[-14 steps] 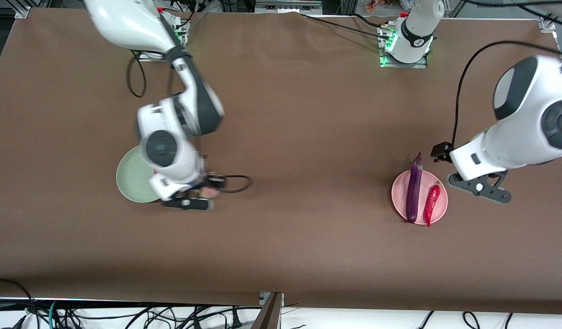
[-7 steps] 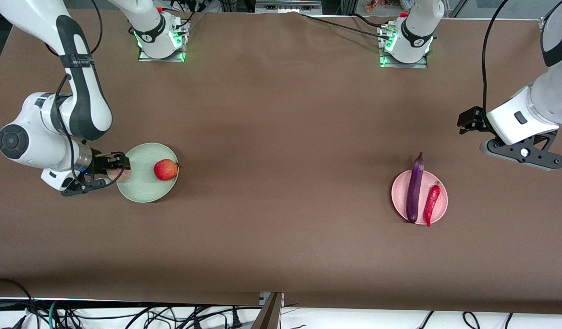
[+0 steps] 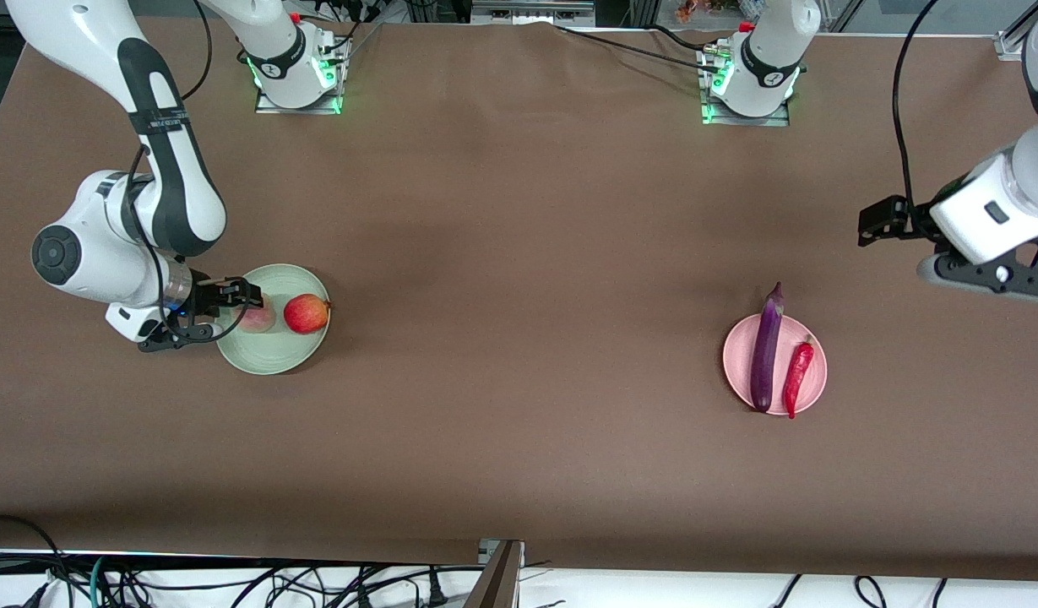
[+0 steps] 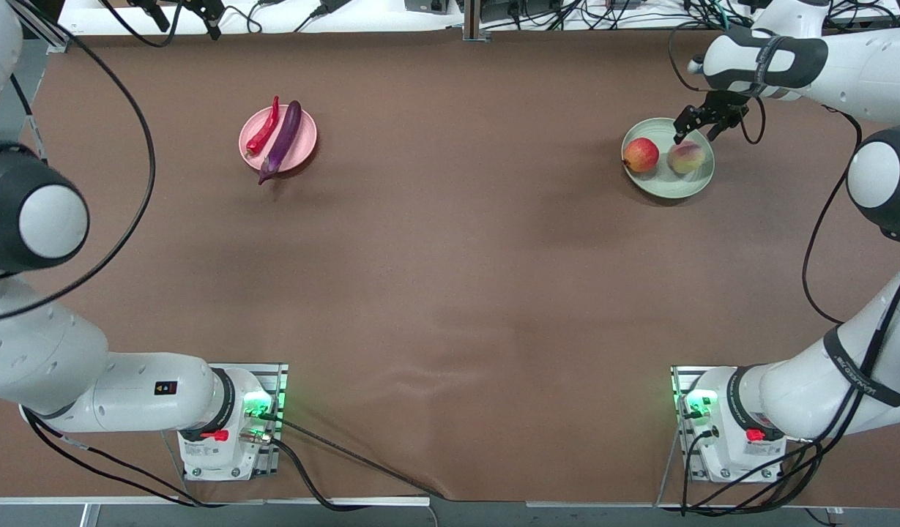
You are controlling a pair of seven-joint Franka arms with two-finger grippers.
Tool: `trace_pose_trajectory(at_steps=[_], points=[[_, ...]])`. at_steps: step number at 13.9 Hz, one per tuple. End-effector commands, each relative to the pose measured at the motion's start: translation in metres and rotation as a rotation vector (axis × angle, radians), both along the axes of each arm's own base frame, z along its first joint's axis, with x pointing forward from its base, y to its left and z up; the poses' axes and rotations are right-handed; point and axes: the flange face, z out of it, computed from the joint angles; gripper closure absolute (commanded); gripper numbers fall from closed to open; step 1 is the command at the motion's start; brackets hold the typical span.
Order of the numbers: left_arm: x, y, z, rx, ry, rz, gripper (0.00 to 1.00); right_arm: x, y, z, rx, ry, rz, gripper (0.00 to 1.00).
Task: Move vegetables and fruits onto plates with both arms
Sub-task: 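Place the eggplant on the pink plate while the right gripper carries the peach, then place the peach on the green plate and withdraw the right gripper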
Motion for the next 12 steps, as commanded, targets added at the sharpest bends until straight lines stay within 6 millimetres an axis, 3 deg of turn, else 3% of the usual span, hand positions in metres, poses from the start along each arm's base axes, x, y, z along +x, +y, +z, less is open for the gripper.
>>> trace_pose_trajectory(at_steps=[1,3,5,7,10,12], points=[[-0.039,0.019,-0.002,-0.106,-0.103,0.069,0.0,0.013,0.005,0.042,0.025,-0.07,0.01,0.0],[-0.056,0.021,-0.002,-0.115,-0.129,0.081,0.0,0.027,0.007,0.064,-0.012,-0.104,0.061,0.0],[-0.053,0.026,-0.002,-0.092,-0.129,0.071,0.0,0.035,0.013,0.088,-0.026,-0.085,0.13,0.0],[-0.047,0.029,0.001,-0.035,-0.123,0.052,0.0,0.041,0.037,0.133,-0.003,-0.021,0.132,0.0],[-0.05,0.025,0.006,-0.034,-0.115,0.045,0.0,0.025,0.048,0.2,-0.018,0.021,-0.059,0.0],[-0.052,0.024,0.011,-0.036,-0.108,0.043,0.0,-0.001,0.049,0.248,-0.059,0.03,-0.122,0.0]])
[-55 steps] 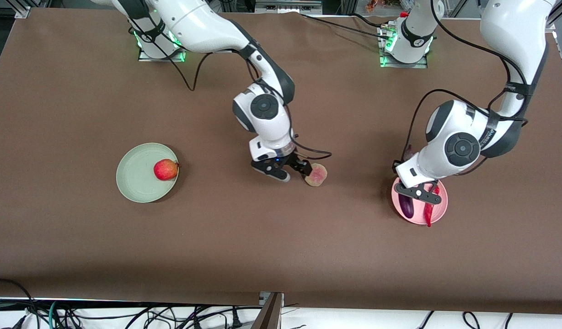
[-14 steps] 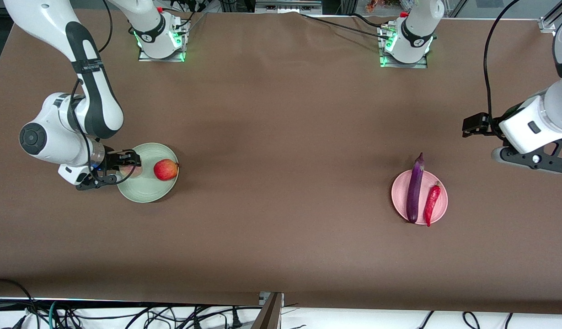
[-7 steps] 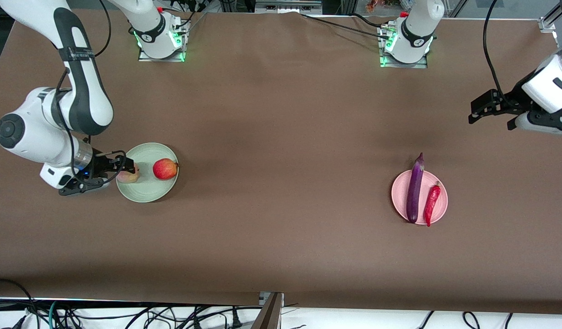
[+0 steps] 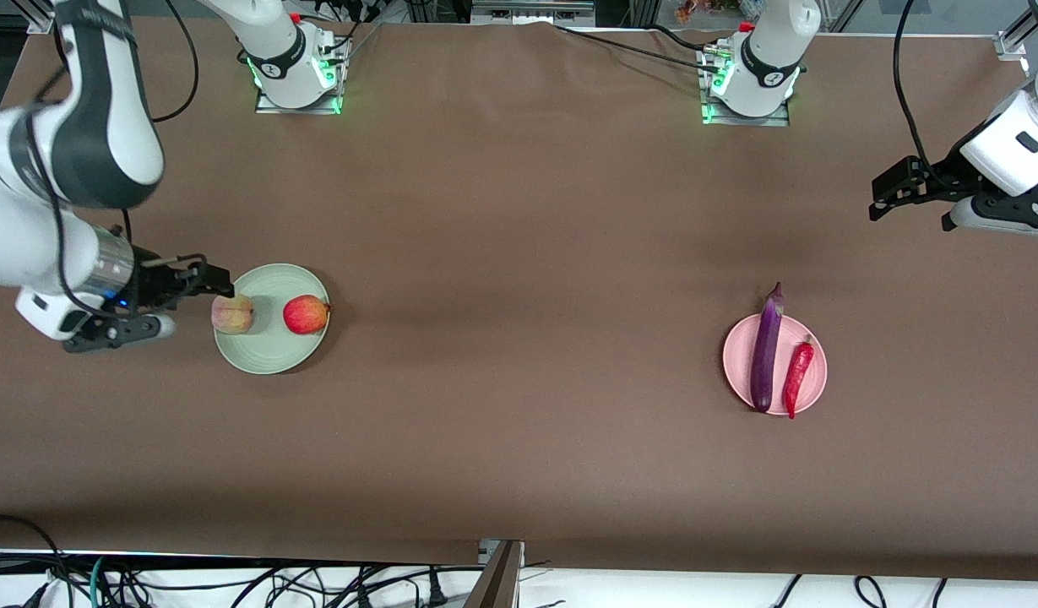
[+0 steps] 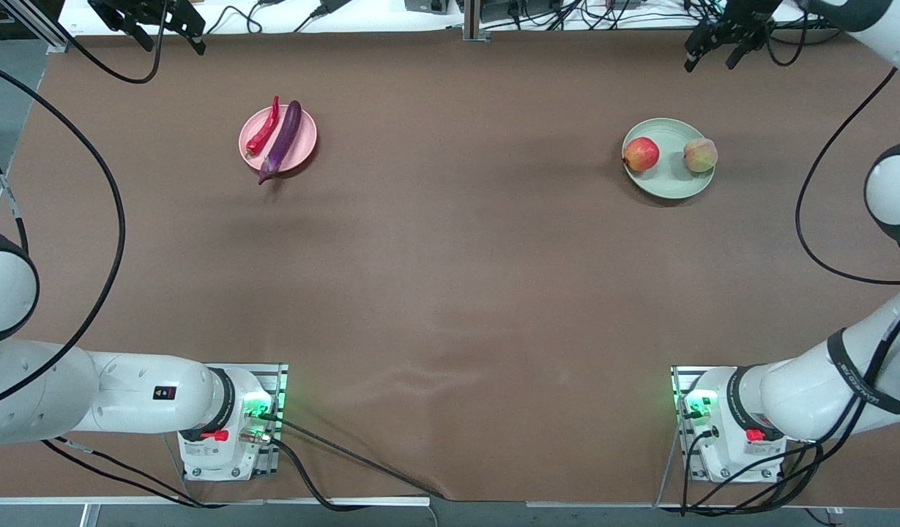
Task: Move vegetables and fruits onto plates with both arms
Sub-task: 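Place the peach on the green plate and withdraw the right gripper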
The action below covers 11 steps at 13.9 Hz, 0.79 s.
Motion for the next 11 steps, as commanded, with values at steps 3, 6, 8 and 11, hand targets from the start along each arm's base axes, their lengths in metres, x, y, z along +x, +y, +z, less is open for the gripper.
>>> trace_pose_trajectory(at_steps=[3,6,8,11], points=[[-0.003,-0.009,0.011,0.019,0.0,-0.028,0.0,-0.07,-0.001,0.106,-0.044,0.011,-0.114,0.0],[-0.003,-0.012,0.015,0.019,-0.008,-0.033,0.0,-0.086,-0.008,0.128,-0.055,0.004,-0.111,0.0],[-0.002,-0.012,0.014,0.019,-0.008,-0.036,0.0,-0.087,-0.009,0.129,-0.065,0.005,-0.112,0.0],[-0.003,-0.014,0.018,0.016,-0.011,-0.037,0.0,-0.081,-0.011,0.13,-0.062,-0.003,-0.108,0.0]])
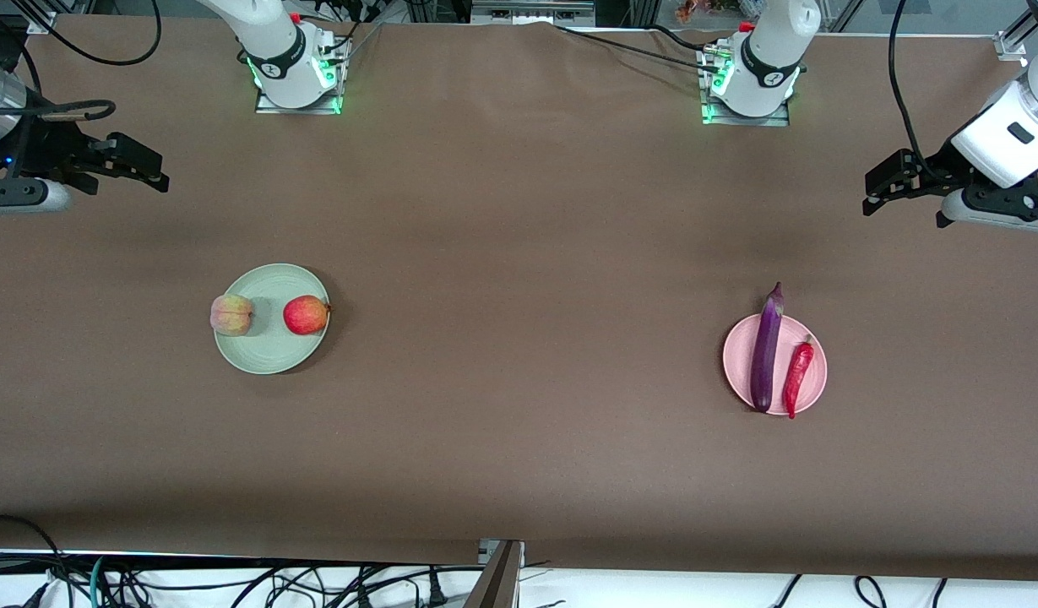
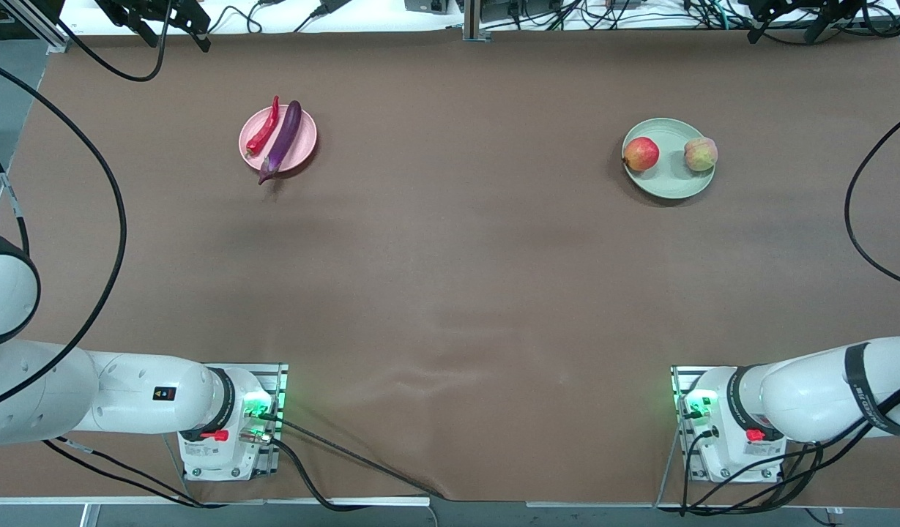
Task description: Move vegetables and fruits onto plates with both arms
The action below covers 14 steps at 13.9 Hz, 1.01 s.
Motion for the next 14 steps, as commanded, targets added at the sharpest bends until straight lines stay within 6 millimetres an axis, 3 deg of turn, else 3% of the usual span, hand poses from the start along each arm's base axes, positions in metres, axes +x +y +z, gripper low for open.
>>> trace_pose_trajectory(at_steps=[1,6,14], points=[[-0.003,-0.005,0.011,0.016,-0.004,-0.019,0.0,0.008,-0.002,-0.007,-0.012,0.009,0.002,0.0],[-0.003,-0.008,0.011,0.016,-0.005,-0.025,0.0,0.017,0.0,0.003,-0.026,-0.034,-0.015,0.0],[0.002,-0.008,0.015,0.015,-0.019,-0.02,0.0,0.025,-0.006,-0.005,-0.055,-0.04,-0.027,0.0]])
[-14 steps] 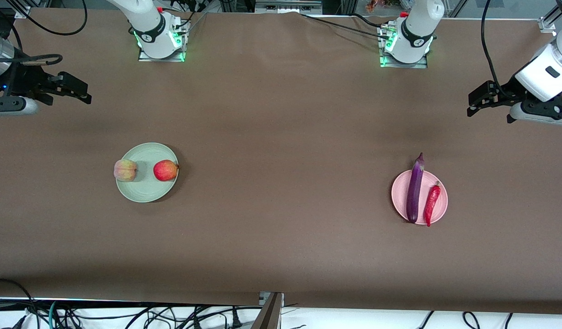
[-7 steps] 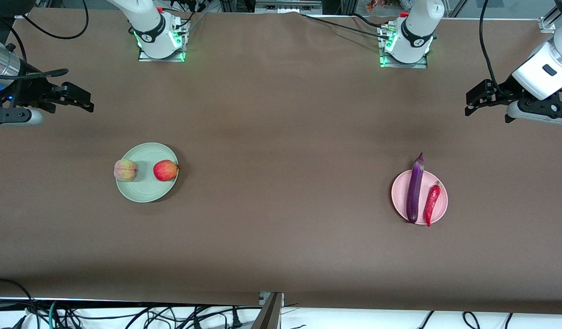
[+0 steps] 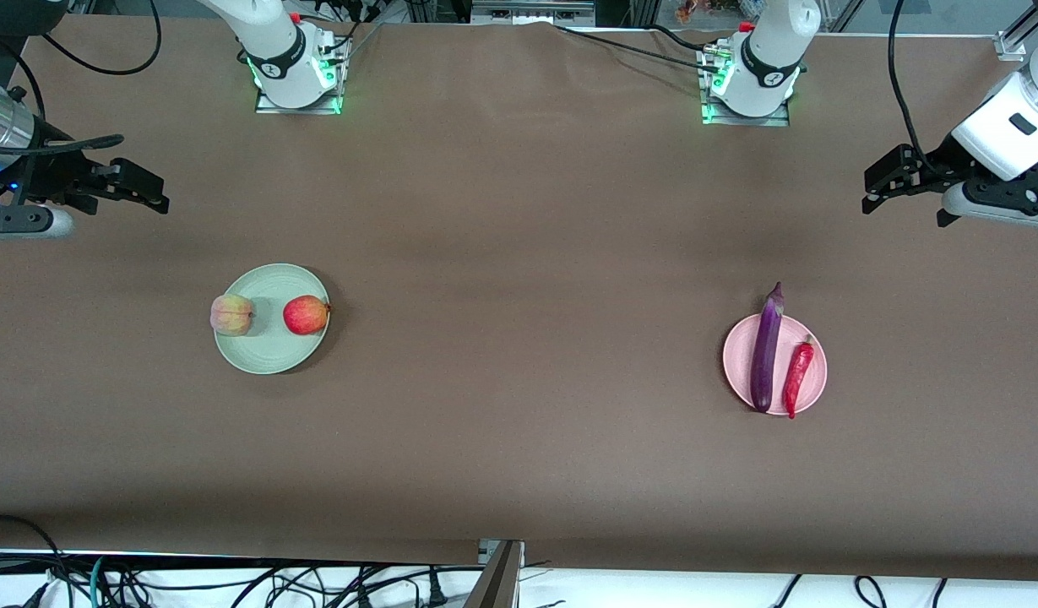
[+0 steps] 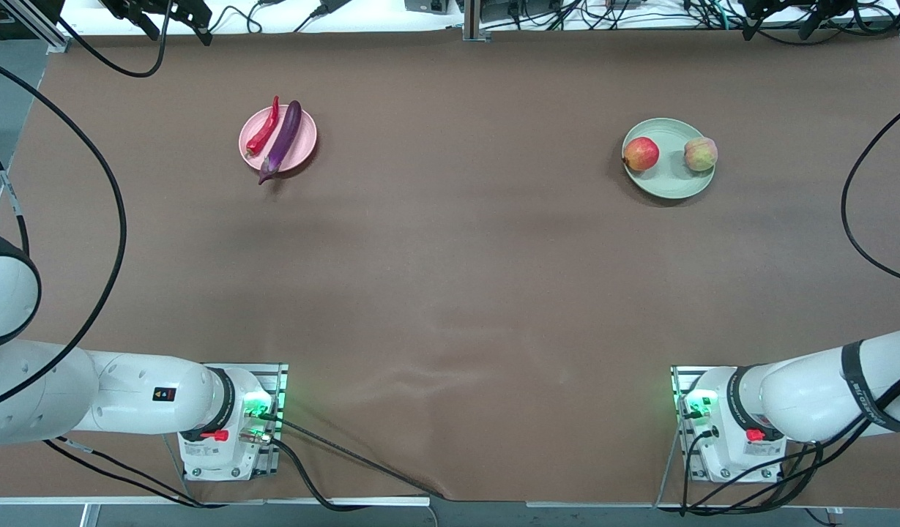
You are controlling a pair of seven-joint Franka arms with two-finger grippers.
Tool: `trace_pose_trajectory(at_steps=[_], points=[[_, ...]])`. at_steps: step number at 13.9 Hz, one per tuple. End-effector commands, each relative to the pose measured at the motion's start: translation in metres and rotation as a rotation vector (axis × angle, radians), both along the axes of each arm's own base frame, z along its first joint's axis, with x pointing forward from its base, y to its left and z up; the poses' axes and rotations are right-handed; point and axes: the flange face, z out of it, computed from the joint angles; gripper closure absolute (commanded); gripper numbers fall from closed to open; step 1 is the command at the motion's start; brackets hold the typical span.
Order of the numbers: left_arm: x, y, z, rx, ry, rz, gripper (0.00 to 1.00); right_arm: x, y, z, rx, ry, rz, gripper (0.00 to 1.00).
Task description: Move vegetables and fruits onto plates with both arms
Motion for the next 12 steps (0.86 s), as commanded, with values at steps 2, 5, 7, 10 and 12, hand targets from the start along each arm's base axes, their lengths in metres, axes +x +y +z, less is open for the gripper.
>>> trace_pose_trajectory(at_steps=[2,5,7,10,12], points=[[0.0018,0.0006,0.0054,0.018,0.0,-0.009,0.0,0.0058,-0.0032,0.0077,-0.022,-0.033,-0.015,0.0],[0.0017,0.0031,0.0051,0.018,0.003,-0.006,0.0,0.0071,0.0014,0.0088,-0.027,-0.047,-0.004,0.0],[0.0017,0.0031,0.0051,0.018,0.003,-0.003,0.0,0.0071,0.0025,0.0082,-0.033,-0.047,-0.001,0.0],[0.0037,0.0022,0.0009,0.018,0.01,0.001,0.0,0.0071,0.0031,0.0082,-0.035,-0.048,0.003,0.0],[0.0037,0.0013,0.0009,0.018,0.011,0.005,0.0,0.0068,0.0049,0.0088,-0.034,-0.048,0.009,0.0]])
